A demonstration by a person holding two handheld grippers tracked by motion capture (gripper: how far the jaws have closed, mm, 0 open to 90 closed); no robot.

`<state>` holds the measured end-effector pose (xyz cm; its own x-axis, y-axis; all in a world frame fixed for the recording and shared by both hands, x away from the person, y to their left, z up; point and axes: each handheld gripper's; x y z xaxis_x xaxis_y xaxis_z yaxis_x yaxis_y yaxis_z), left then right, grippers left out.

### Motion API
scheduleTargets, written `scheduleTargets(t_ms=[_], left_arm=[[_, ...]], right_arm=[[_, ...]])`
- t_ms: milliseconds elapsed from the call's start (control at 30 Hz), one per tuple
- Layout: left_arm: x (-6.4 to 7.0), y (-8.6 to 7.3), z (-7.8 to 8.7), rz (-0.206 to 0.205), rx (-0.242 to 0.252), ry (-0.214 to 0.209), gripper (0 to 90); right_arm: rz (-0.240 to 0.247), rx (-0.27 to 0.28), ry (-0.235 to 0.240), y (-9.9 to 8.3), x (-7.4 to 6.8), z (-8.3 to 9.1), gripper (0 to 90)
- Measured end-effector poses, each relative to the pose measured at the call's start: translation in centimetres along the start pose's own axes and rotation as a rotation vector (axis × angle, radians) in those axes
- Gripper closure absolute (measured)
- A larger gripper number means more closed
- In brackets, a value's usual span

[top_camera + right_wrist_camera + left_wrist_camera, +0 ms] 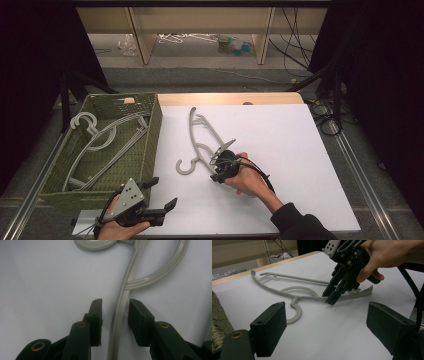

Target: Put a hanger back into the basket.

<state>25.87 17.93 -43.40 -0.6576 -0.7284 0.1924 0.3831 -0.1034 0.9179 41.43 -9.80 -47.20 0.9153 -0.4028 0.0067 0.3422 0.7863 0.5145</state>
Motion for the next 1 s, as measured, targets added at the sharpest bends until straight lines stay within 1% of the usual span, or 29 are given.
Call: scheduleTargets(t_ms=[33, 67, 100, 133, 167, 200, 233, 267, 333, 367, 400, 433, 467, 500, 533, 567, 633, 667, 733, 800, 867, 900, 933, 967, 1000], left_arm=[[0.1, -0.1, -0.1, 0.023, 0.000, 0.004, 16.4], [0.1, -0.1, -0.1, 0.018, -0.003, 0.006, 16.4], [0.1, 0.0, -0.1, 0.002, -0.005, 0.003, 16.4], [0.2, -0.1, -0.1, 0.022, -0.002, 0.005, 16.4], [0.1, 0.0, -0.1, 0.019, 0.001, 0.003, 16.5], [0.1, 0.0, 0.0, 0.016, 0.001, 0.000, 16.5], [0.1, 0.0, 0.0, 0.001, 0.001, -0.006, 16.5], [0.2, -0.1, 0.0, 0.018, 0.009, -0.009, 16.6], [0.0, 0.0, 0.1, 0.007, 0.006, 0.000, 16.7], [0.0, 0.0, 0.0, 0.015, 0.012, -0.005, 16.7], [-0.1, 0.0, 0.0, -0.004, 0.000, 0.003, 16.7], [0.0, -0.1, 0.0, 0.012, -0.002, 0.006, 16.7], [-0.1, -0.1, -0.2, 0.016, 0.004, 0.002, 16.7], [-0.1, 0.0, -0.1, 0.012, 0.003, 0.009, 16.7], [-0.1, 0.1, -0.1, 0.008, 0.007, 0.006, 16.7], [0.0, 0.1, -0.1, 0.027, 0.012, 0.013, 16.6], [-0.3, 0.2, -0.1, 0.000, 0.007, 0.014, 16.5], [-0.2, 0.1, -0.1, 0.013, 0.006, 0.014, 16.5], [-0.3, 0.2, -0.1, 0.008, 0.014, 0.015, 16.5], [-0.3, 0.3, -0.1, 0.016, 0.016, 0.014, 16.5], [-0.3, 0.3, 0.0, -0.002, 0.015, 0.014, 16.4], [-0.3, 0.2, -0.1, 0.013, 0.023, 0.005, 16.5], [-0.3, 0.2, -0.1, 0.009, 0.023, 0.008, 16.5], [-0.3, 0.3, -0.1, -0.011, 0.013, 0.013, 16.4], [-0.3, 0.2, -0.1, 0.002, 0.010, 0.012, 16.5]], right_arm=[[0.004, -0.014, 0.002, 0.1, 0.1, 0.0, 66.2], [0.009, -0.024, -0.004, 0.3, 0.1, -0.1, 67.5], [0.018, -0.037, -0.003, 0.5, 0.0, -0.1, 67.7], [0.021, -0.054, -0.006, 0.7, 0.0, -0.1, 68.8], [0.029, -0.063, -0.016, 0.9, 0.0, -0.2, 69.8], [0.031, -0.067, -0.013, 1.0, 0.0, -0.2, 70.5], [0.027, -0.070, -0.014, 1.0, 0.0, -0.3, 71.8], [0.021, -0.078, -0.012, 1.1, 0.1, -0.2, 73.2], [0.009, -0.091, -0.012, 1.3, 0.2, -0.3, 74.2], [0.009, -0.098, -0.013, 1.4, 0.2, -0.3, 74.3], [0.013, -0.103, -0.014, 1.5, 0.3, -0.3, 74.3], [0.005, -0.106, -0.014, 1.6, 0.2, -0.4, 74.2], [-0.002, -0.107, -0.011, 1.6, 0.3, -0.4, 74.2], [-0.002, -0.109, -0.011, 1.6, 0.4, -0.4, 74.2], [-0.010, -0.109, -0.003, 1.7, 0.5, -0.4, 74.2], [-0.022, -0.109, -0.002, 1.8, 0.4, -0.4, 74.2], [-0.010, -0.114, -0.010, 1.9, 0.4, -0.5, 74.3], [-0.008, -0.118, -0.012, 2.0, 0.4, -0.5, 74.3], [-0.012, -0.122, -0.014, 2.1, 0.5, -0.6, 74.8], [-0.013, -0.125, -0.013, 2.2, 0.5, -0.6, 75.7], [-0.017, -0.120, -0.012, 2.1, 0.6, -0.6, 76.7], [-0.022, -0.120, -0.011, 2.1, 0.6, -0.6, 76.9], [-0.022, -0.120, -0.011, 2.1, 0.6, -0.6, 77.0], [-0.021, -0.119, -0.010, 2.1, 0.6, -0.6, 77.1], [-0.019, -0.112, -0.006, 2.0, 0.7, -0.6, 77.5]])
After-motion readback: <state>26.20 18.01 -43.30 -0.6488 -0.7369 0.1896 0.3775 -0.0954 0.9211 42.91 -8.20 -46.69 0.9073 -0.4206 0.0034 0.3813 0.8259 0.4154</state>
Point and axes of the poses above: each handheld gripper's, and its own axes: z roughly backward along the jaws, y roughly out of its top, x roughly to its right, and after that the axes turned 10 degrees about z, right-handed
